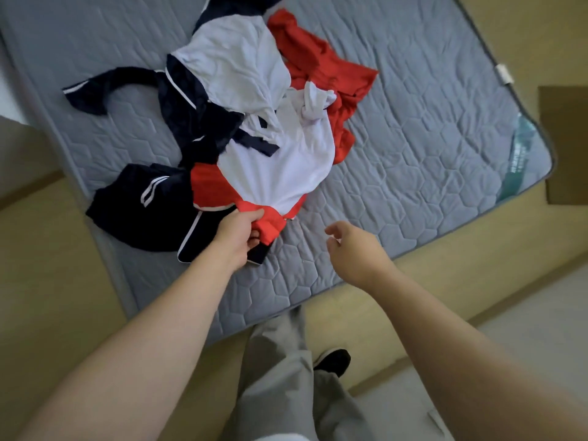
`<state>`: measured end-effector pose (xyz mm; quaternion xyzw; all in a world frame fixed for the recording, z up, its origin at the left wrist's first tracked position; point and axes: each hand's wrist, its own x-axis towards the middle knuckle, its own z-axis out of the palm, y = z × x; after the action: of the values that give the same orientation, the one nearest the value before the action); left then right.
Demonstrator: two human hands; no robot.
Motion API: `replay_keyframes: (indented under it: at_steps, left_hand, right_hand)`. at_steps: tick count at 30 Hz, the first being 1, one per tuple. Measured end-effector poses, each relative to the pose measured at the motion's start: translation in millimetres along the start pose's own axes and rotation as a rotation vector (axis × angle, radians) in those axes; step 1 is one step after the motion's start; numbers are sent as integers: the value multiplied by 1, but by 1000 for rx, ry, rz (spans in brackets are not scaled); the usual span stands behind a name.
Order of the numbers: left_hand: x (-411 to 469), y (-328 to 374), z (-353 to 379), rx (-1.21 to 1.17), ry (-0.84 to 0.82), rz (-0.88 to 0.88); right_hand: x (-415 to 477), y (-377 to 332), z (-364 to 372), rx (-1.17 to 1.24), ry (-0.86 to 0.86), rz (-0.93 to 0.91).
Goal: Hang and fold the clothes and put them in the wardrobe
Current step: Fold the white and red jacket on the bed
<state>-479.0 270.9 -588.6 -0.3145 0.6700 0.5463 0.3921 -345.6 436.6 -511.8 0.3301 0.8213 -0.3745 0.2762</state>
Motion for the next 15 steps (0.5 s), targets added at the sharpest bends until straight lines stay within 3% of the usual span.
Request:
replay_keyframes:
  at_steps: [6,11,15]
  left_hand:
    - [-153,78,11,-42,-225,357]
    - [-267,143,22,35,-369,626]
    - [-345,179,35,-38,-560,701]
  right_hand:
    - [-82,-36,-44,-35,39,-64]
    - [-134,-68,-93,-4,197,-150]
    - [-167,-78,-115,26,312,-182]
